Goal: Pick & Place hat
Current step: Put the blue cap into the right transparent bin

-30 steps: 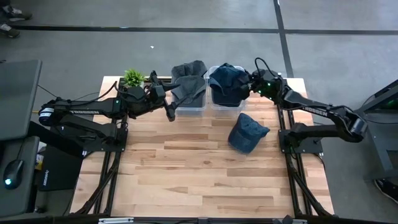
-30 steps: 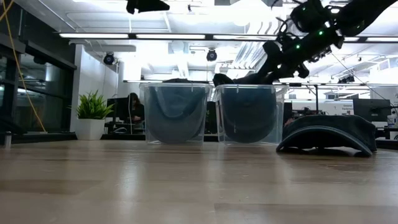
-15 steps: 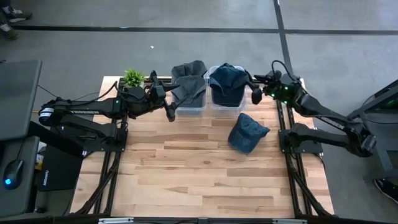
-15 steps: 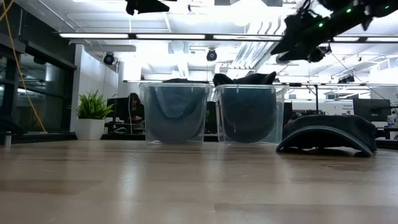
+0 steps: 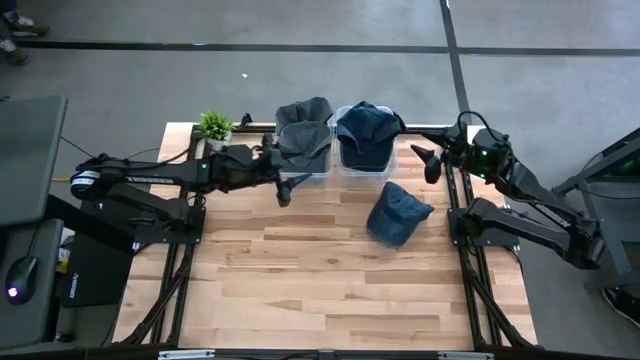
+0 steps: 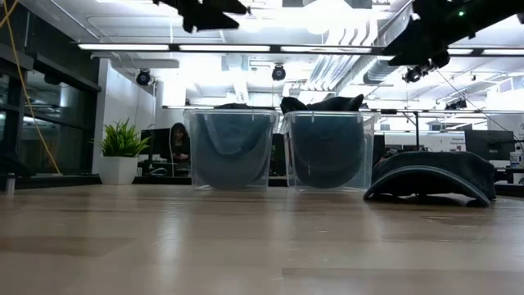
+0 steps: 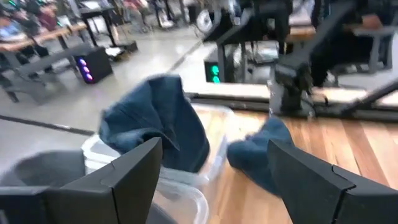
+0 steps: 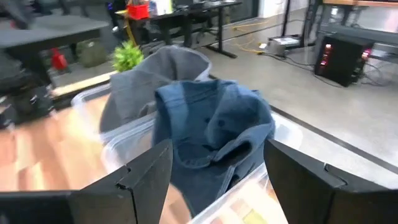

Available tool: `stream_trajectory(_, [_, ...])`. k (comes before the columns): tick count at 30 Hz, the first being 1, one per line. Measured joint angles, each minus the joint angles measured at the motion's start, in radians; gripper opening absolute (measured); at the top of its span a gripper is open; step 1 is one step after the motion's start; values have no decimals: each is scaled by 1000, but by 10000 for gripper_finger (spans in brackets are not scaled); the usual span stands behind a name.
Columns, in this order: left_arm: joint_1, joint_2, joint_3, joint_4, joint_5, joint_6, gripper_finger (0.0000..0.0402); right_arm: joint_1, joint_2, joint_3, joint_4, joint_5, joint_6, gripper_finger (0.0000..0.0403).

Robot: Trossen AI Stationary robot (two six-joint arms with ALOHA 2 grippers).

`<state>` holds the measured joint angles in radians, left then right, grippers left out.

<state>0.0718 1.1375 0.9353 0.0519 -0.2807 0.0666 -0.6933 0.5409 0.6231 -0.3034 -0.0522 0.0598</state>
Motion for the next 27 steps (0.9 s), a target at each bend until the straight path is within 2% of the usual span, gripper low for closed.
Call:
stream_trajectory(5, [0,54,0,12,3,-1,288,0,-49,0,-64,-125,-44,248])
stream_trajectory(10, [0,72,0,16,2,-13,288,7,-81,0,-212,-247,-93,248])
stream_trajectory(14, [0,73,0,15,1,-22,288,53,-89,0,-347,-244,-118,248])
stream_trajectory(21, [0,73,0,12,2,-46,288,216,-72,13,-350,-237,-110,248])
stream_trajectory(27, [0,73,0,13,10,-50,288,356,17,40,-311,-223,-3,248])
